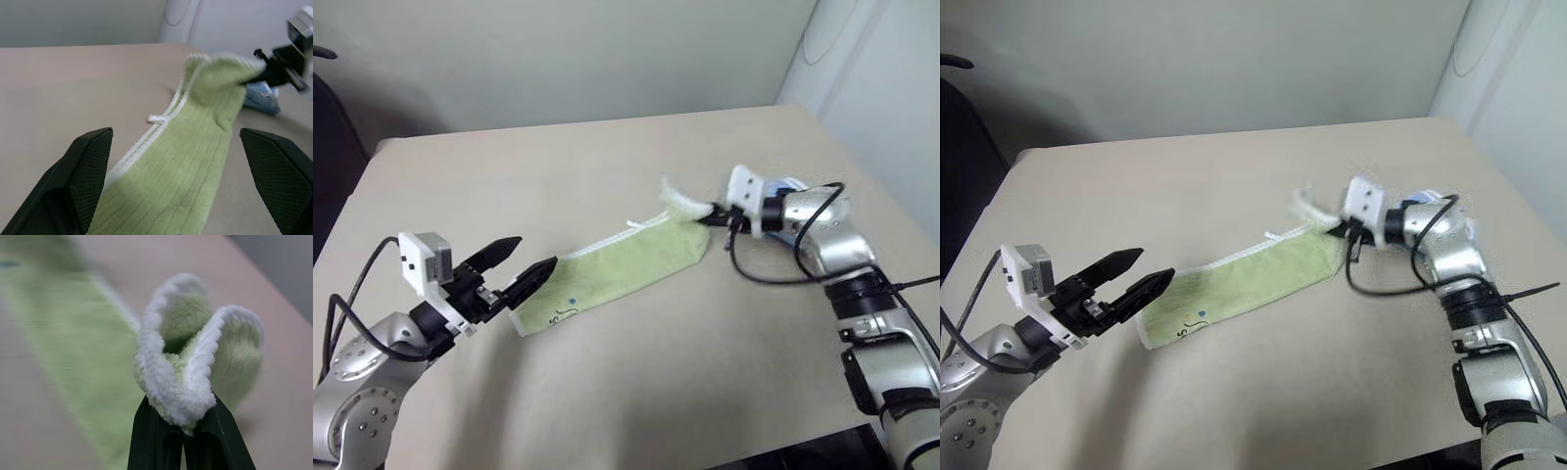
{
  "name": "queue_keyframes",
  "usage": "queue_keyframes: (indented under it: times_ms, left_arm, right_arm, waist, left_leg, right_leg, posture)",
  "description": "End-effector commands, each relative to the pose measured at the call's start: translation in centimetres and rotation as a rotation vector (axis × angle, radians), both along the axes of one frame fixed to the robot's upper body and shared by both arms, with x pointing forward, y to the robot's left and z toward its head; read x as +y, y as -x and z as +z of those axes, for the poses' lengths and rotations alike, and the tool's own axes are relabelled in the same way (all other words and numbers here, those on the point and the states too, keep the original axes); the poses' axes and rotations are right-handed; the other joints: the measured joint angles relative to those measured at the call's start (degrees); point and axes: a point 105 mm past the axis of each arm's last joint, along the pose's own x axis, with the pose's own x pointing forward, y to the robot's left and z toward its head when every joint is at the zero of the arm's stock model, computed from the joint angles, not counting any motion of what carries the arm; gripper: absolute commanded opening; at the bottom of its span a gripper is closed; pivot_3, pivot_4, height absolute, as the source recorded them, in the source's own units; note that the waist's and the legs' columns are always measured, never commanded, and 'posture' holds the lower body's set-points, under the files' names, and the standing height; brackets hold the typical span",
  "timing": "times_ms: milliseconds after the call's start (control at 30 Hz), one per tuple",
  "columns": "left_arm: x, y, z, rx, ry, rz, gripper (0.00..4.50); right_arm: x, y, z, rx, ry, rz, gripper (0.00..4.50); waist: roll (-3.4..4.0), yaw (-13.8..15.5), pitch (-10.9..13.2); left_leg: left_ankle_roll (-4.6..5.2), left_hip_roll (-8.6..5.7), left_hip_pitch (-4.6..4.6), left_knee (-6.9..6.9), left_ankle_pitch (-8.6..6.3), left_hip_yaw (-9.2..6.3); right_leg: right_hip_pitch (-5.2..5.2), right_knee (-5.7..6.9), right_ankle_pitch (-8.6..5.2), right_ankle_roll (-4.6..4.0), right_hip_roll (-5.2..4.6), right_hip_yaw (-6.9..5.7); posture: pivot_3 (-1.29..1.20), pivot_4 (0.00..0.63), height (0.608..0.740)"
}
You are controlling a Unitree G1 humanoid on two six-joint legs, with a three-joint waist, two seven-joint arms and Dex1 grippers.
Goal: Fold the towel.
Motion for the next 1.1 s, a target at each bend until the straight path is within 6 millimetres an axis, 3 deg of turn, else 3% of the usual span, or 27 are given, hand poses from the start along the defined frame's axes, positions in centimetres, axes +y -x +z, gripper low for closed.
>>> queue_keyframes:
  times_ms: [33,133,233,367,500,633,733,833,967,1100]
  left_arm:
    - [0.0,0.0,1.0,-0.054,-0.003,0.01,4.5]
    - [-0.1,0.1,0.9,-0.056,-0.002,0.009,4.5]
    - [-0.2,0.4,0.8,-0.059,0.006,0.022,4.5]
    - [-0.1,0.9,0.8,-0.059,0.008,0.037,4.5]
    - [0.2,1.1,0.9,-0.062,0.002,0.053,4.5]
    - [0.3,1.2,1.0,-0.063,-0.001,0.056,4.5]
    - [0.2,1.0,0.8,-0.055,-0.001,0.047,4.5]
    - [-0.1,0.4,0.8,-0.055,0.006,0.031,4.5]
    - [-0.6,-0.2,0.9,-0.058,0.004,-0.003,4.5]
    - [-0.9,-0.5,0.9,-0.06,0.006,-0.022,4.5]
  right_arm:
    - [3.6,2.6,-0.9,-0.046,0.085,0.166,0.02]
    - [4.8,3.0,-2.1,-0.041,0.108,0.193,0.02]
    - [6.6,1.7,-3.1,-0.011,0.084,0.119,0.02]
    - [6.0,0.7,-3.6,-0.025,0.105,0.066,0.02]
    - [3.3,-0.2,-1.1,0.042,0.009,0.006,0.02]
    - [-1.6,-2.0,1.9,0.073,-0.05,-0.122,0.02]
    - [-5.0,-3.2,2.2,0.06,-0.018,-0.228,0.02]
    - [-6.2,-4.1,2.0,0.035,0.008,-0.284,0.02]
    - [-4.2,-3.8,2.0,0.01,0.017,-0.216,0.02]
    - [0.6,-2.1,0.0,-0.018,0.09,-0.073,0.02]
  waist:
    - [-0.01,0.0,0.0]
    - [-0.01,0.1,0.0]
    - [-0.03,0.1,0.0]
    - [-0.04,0.4,0.0]
    - [-0.04,0.6,0.0]
    - [-0.05,0.7,0.0]
    - [-0.05,0.7,0.0]
    - [-0.06,0.8,0.0]
    - [-0.04,0.4,0.0]
    - [-0.04,0.0,0.0]
  left_leg:
    - [0.0,0.0,0.0,0.0,0.0,0.0]
    - [0.0,0.0,0.0,0.01,0.0,-0.01]
    - [0.0,0.0,-0.03,0.04,0.0,-0.03]
    - [0.02,0.0,-0.02,0.04,-0.01,-0.04]
    - [0.0,0.0,-0.1,0.04,0.0,-0.04]
    - [-0.05,0.0,-0.17,0.04,0.02,-0.03]
    - [-0.07,0.0,-0.15,0.04,0.04,-0.03]
    - [-0.08,0.0,-0.08,0.01,0.04,-0.03]
    - [-0.07,0.0,-0.04,-0.01,0.04,-0.01]
    - [-0.08,0.0,-0.03,-0.03,0.04,-0.01]
  right_leg:
    - [0.0,0.0,0.0,0.0,0.0,0.0]
    - [0.0,0.0,0.0,0.0,0.0,0.0]
    - [0.01,-0.06,0.02,0.06,-0.01,0.0]
    - [0.01,-0.07,0.03,0.06,-0.01,0.0]
    - [0.01,-0.19,0.04,0.08,-0.02,-0.01]
    - [0.01,-0.26,0.07,0.13,-0.02,-0.01]
    - [0.03,-0.28,0.07,0.13,-0.02,0.0]
    - [0.06,-0.27,0.07,0.13,-0.02,0.0]
    - [0.02,-0.19,0.07,0.13,-0.02,0.02]
    - [0.0,-0.2,0.07,0.12,0.0,0.02]
  posture:
    - [0.0,0.15,0.74]
    - [0.0,0.15,0.74]
    - [0.0,0.15,0.74]
    - [0.0,0.15,0.74]
    - [0.0,0.15,0.74]
    - [0.0,0.15,0.74]
    - [0.0,0.15,0.74]
    - [0.0,0.15,0.74]
    - [0.0,0.15,0.74]
    - [0.0,0.15,0.74]
